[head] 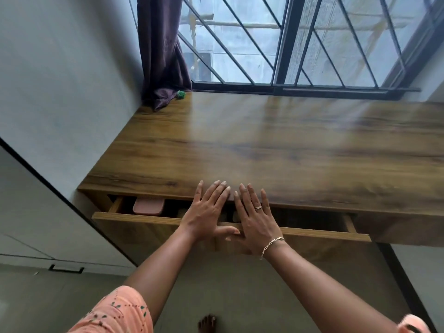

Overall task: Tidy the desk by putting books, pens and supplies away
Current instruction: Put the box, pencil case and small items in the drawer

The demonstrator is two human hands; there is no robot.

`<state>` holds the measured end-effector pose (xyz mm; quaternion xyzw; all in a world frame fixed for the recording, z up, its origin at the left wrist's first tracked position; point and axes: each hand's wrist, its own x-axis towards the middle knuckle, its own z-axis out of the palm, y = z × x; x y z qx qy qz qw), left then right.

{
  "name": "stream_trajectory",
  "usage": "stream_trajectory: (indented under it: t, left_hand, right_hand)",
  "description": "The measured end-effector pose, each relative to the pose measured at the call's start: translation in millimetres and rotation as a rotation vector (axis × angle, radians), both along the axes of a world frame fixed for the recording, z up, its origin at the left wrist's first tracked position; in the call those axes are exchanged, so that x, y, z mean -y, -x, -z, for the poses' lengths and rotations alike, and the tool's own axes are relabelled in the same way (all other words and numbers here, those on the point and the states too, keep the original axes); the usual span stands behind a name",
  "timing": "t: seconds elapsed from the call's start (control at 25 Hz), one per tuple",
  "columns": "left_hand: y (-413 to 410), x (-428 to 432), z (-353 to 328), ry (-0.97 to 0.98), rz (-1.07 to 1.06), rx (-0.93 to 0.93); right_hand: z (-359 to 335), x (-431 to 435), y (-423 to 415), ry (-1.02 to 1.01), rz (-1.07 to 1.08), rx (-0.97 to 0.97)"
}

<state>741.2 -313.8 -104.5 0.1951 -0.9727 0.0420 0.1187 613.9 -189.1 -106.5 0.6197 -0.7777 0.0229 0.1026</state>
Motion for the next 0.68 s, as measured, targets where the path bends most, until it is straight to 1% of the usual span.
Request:
stream_trajectory:
  t: [0.16, 0.44, 0.68]
  left_hand:
    - [9, 9, 4, 0.047, 0.010, -0.083]
    - [21, 12, 9, 0.078, -0.023, -0.278]
    - [27, 9, 8, 0.109, -0.053, -0.257]
  right_hand:
    - [6, 14, 11, 0.040, 0.003, -0.017]
    - [12, 31, 16, 0.229, -0.016, -0.106]
    - [16, 40, 18, 0.364, -0.022, -0.182]
